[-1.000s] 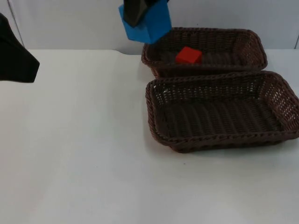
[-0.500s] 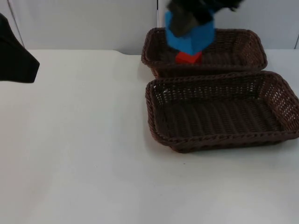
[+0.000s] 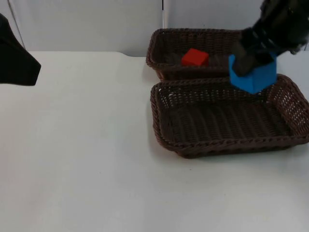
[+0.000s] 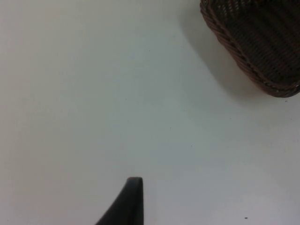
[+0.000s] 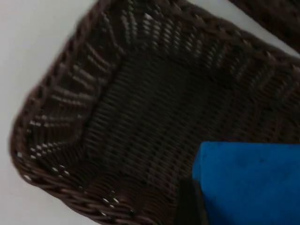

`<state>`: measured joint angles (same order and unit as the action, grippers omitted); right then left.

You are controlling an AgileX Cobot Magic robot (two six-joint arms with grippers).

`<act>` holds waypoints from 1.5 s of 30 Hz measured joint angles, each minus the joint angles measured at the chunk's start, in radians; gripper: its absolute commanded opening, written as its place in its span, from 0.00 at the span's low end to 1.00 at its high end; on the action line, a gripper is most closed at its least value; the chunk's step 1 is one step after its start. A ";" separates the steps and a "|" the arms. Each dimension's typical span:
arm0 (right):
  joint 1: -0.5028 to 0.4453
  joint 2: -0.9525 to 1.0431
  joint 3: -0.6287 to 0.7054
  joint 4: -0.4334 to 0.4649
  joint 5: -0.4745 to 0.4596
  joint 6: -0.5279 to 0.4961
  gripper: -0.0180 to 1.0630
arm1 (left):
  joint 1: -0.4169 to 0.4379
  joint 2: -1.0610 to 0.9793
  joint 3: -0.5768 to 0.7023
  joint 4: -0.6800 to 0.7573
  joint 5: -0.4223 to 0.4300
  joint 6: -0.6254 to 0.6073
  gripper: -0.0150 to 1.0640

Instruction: Pick up one cube with the left hand and place it into the upper basket. Pick up one cube with the right hand and place it into the lower basket.

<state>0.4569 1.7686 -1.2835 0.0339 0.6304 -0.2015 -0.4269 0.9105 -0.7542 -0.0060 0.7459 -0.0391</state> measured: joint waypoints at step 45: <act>-0.014 0.292 0.059 0.000 -0.350 0.115 0.02 | 0.000 0.000 0.000 0.000 -0.021 0.002 0.99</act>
<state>0.4426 2.0603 -1.2249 0.0339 0.2799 -0.0867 -0.4269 0.9105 -0.7542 -0.0060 0.7250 -0.0371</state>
